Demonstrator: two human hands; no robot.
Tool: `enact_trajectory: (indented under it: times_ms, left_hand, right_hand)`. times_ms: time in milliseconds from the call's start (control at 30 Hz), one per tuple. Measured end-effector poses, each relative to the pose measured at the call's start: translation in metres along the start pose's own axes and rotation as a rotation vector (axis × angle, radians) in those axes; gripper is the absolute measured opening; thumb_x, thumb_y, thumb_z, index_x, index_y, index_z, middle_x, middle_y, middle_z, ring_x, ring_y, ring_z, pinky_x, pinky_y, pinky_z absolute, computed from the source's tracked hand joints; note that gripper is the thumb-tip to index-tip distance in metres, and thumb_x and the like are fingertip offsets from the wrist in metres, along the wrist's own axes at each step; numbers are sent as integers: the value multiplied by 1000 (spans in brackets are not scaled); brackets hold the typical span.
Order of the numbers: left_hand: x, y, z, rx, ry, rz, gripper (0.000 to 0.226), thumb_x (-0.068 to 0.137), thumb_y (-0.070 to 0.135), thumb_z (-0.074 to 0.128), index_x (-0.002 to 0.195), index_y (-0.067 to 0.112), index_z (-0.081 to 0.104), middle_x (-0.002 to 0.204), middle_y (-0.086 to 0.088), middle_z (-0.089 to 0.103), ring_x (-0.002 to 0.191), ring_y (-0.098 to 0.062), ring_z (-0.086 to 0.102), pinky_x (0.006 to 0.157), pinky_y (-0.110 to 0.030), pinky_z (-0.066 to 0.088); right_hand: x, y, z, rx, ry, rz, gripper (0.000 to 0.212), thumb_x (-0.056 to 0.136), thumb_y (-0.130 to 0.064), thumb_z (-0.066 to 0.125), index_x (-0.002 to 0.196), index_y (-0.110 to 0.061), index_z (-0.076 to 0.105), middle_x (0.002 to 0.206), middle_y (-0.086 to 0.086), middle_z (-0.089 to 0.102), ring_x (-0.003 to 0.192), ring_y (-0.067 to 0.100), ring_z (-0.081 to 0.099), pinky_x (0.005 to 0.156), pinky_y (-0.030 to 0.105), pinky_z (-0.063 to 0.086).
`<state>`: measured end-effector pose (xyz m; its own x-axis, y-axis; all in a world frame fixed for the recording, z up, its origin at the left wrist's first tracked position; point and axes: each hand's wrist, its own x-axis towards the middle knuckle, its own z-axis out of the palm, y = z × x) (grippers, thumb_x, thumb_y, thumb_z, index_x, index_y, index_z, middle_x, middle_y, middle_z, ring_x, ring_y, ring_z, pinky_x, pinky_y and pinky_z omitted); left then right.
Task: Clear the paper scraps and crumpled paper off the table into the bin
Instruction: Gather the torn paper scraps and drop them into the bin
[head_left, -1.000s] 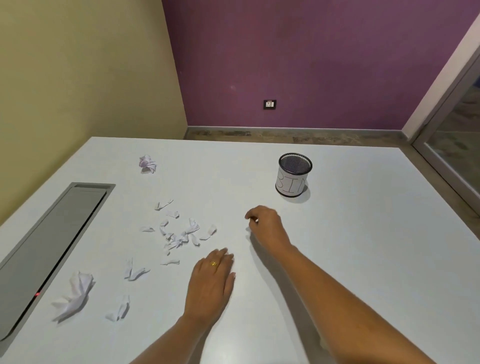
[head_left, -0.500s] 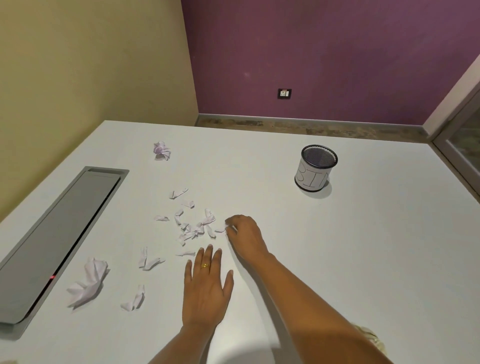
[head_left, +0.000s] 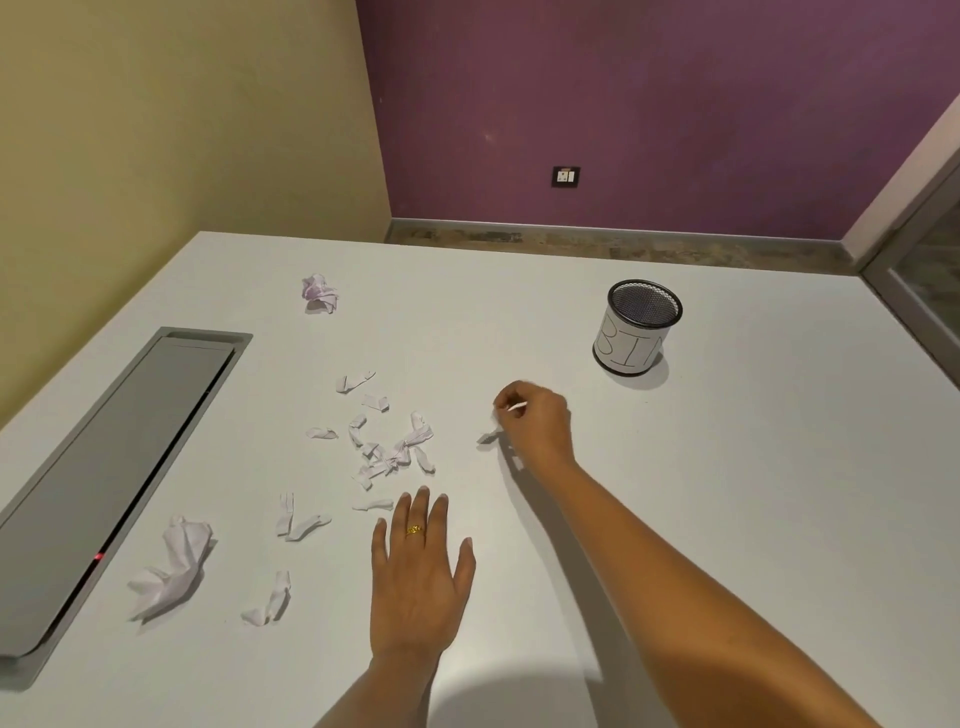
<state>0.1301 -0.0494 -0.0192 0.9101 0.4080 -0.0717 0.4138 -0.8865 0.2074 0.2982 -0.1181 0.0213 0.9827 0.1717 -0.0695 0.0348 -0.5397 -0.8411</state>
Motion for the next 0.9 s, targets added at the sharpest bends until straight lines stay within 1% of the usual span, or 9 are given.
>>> enact_trajectory:
  times_ms: [67,200,300,367,433,467,567,700,900]
  left_hand:
    - [0,0,-1,-13,-8,-10,65,85,45,16,130,14,51,139,-7,51,132,-25,43,109,-48,33]
    - [0,-1,3,9,-45,-3,74,81,48,-1,142,20,31,152,-1,30,143,-20,21,117,-43,14]
    - [0,0,-1,39,-53,-22,67,84,45,11,134,18,46,144,-4,45,136,-22,37,112,-46,28]
    - [1,0,-5,58,-52,-34,59,84,42,23,122,16,59,130,-6,60,124,-23,53,101,-47,42]
    - [0,0,-7,73,-48,-30,55,83,41,28,116,15,64,123,-6,65,117,-23,59,95,-48,48]
    - [0,0,-8,74,-50,-28,55,83,41,29,116,15,64,122,-6,65,116,-23,59,94,-48,48]
    - [1,0,-7,82,-42,-22,55,83,41,29,116,15,63,123,-6,64,117,-23,59,95,-49,48]
    - [1,0,-6,82,-33,-22,54,83,40,29,117,15,63,124,-6,64,118,-24,58,95,-49,47]
    - [0,0,-5,64,-1,-19,55,83,41,28,118,15,62,125,-6,63,118,-24,58,96,-49,47]
  right_hand:
    - [-7,1,19,-87,-133,-61,29,81,9,46,78,-9,68,92,9,68,72,16,64,59,16,45]
    - [-9,-5,46,-233,-266,-240,27,86,4,44,100,2,68,113,13,63,106,25,57,88,26,42]
    - [-4,-10,54,-374,-357,-451,22,88,-20,58,87,1,63,117,14,61,114,28,48,89,32,41]
    - [0,-12,55,-487,-504,-514,39,83,-33,65,105,-2,59,135,11,51,127,27,37,97,36,41]
    - [5,-12,54,-589,-658,-521,73,82,-37,66,139,-4,35,152,7,29,139,25,21,112,37,29]
    - [6,-12,55,-631,-701,-532,79,83,-37,64,144,-6,24,155,7,22,142,25,16,115,35,22]
    - [8,-13,56,-668,-721,-573,66,92,-27,54,146,-8,21,156,8,18,143,26,15,117,34,16]
    - [4,-7,54,-632,-628,-646,39,99,-13,39,137,-9,41,148,7,37,135,25,29,108,38,33]
    - [3,8,43,-575,-443,-701,27,98,-9,40,109,-2,63,110,14,62,102,27,52,83,32,41]
